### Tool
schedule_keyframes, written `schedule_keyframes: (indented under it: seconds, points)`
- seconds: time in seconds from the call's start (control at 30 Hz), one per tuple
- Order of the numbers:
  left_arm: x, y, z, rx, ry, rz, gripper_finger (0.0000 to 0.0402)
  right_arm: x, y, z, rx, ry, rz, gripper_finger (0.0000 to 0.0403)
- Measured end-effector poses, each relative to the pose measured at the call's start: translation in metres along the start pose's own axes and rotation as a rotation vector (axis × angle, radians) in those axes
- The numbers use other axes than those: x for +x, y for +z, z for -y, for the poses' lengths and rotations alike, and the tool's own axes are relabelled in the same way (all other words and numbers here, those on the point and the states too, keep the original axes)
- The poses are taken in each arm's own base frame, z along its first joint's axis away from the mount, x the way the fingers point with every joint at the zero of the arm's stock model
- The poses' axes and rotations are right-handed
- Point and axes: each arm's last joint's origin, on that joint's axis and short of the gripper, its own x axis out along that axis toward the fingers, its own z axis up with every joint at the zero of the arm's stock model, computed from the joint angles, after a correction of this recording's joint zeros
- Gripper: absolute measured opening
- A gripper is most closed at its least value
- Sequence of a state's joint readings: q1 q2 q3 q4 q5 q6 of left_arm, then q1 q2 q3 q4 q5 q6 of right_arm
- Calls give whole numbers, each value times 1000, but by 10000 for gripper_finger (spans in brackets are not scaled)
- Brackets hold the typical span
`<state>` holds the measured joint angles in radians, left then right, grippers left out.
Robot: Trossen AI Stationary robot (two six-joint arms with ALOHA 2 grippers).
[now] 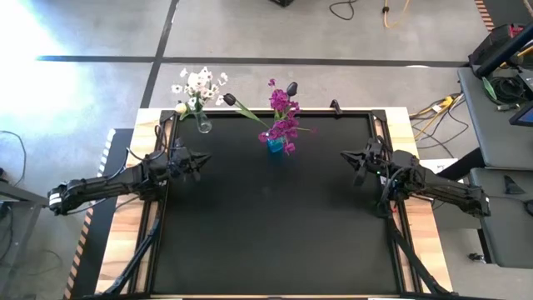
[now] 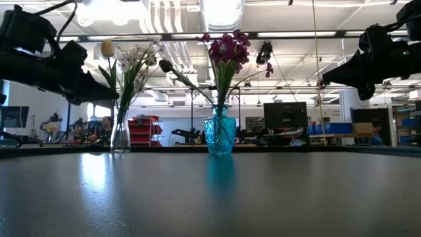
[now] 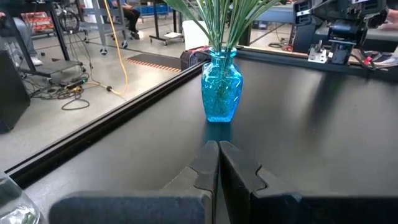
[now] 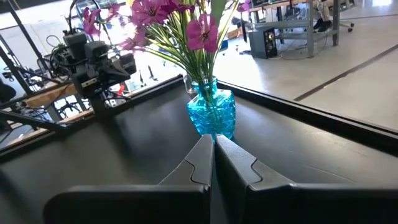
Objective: Sort flowers into vase by color
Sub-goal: Return to Home Position
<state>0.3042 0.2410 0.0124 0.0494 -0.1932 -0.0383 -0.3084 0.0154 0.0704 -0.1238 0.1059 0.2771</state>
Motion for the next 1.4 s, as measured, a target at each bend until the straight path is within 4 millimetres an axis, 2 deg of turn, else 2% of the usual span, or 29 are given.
schedule_keyframes:
  seconds: [1.4]
  points:
    - [1, -1, 0, 3, 1, -14, 0, 0, 0, 0, 0, 0, 1, 9]
